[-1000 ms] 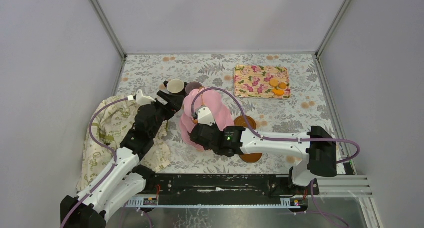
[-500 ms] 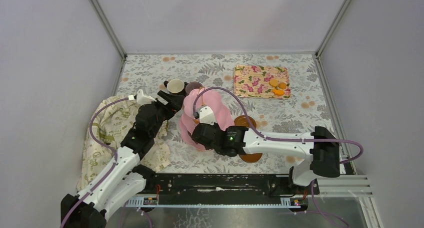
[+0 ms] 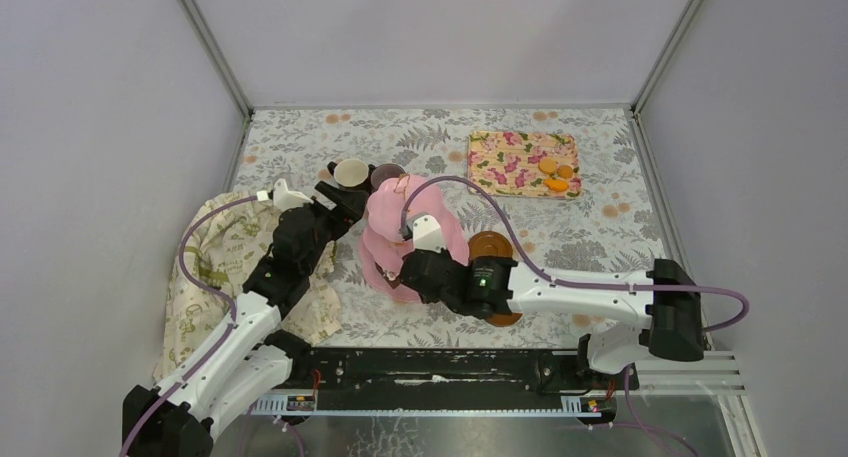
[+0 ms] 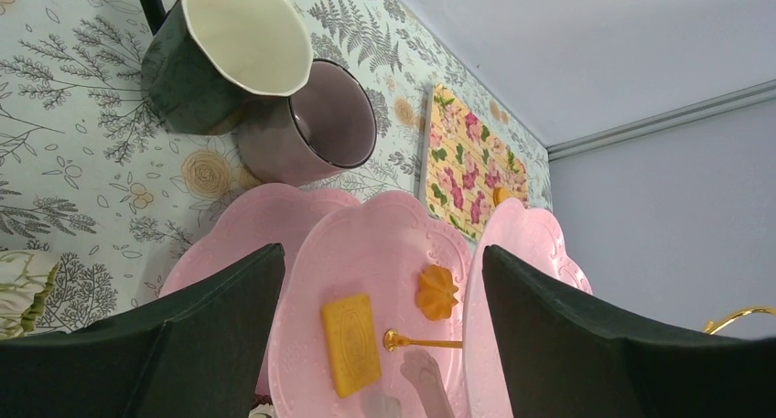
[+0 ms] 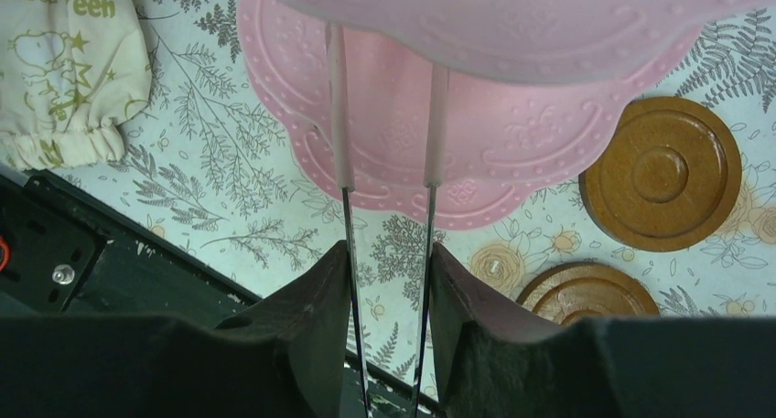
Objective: Serve the afternoon tea
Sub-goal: Place the desert on the desert table, then pick up the desert from the tray.
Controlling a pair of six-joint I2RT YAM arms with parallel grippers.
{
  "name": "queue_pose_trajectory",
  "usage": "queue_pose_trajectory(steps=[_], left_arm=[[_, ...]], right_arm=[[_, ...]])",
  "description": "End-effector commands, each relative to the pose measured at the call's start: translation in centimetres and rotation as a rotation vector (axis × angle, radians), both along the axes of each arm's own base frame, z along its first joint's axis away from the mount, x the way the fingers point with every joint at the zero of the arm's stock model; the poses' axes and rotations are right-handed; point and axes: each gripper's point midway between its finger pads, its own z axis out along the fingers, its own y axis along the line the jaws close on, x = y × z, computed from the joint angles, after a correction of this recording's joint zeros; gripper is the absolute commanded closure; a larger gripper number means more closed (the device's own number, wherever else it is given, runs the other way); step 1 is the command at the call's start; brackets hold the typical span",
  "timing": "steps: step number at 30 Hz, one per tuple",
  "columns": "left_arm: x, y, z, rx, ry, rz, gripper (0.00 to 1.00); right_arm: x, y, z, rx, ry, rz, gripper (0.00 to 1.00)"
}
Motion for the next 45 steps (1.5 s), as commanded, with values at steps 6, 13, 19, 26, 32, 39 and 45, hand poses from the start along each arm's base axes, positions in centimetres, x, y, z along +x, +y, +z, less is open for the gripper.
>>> queue_pose_trajectory(steps=[6, 13, 19, 26, 32, 39, 45], left_arm=[[0.9, 0.5, 2.6, 0.006, -0.068, 0.031, 0.13], [0.7, 0.6, 2.9, 0.006, -0.074, 0.03, 0.13], [0.5, 0.6, 3.3, -0.001, -0.085, 0.024, 0.13], [0.2, 0.4, 3.4, -0.011, -0.094, 0.011, 0.13], [-0.3, 0.5, 3.7, -0.022, -0.111, 0.003, 0.13], [-0.5, 0.3, 3.7, -0.034, -0.113, -0.007, 0.13], [-0.5, 0.2, 3.9, -0.039, -0.117, -0.01, 0.13]], right_arm=[[-2.5, -2.7, 3.3, 0.127, -0.009, -0.017, 0.61], [-3.1, -7.7, 2.8, 0.111, -0.003, -0.118, 0.62], [-2.9, -11.6, 2.7, 0.138, -0.013, -0.237, 0.62], [-1.8, -14.1, 3.4, 0.123, -0.075, -0.349, 0.62], [-0.4, -15.4, 3.9, 0.116, -0.1, -0.415, 0.61], [3.9, -17.3, 3.9, 0.102, -0.102, -0.504, 0.6], [8.9, -19.3, 2.7, 0.048, -0.074, -0.566, 0.59]])
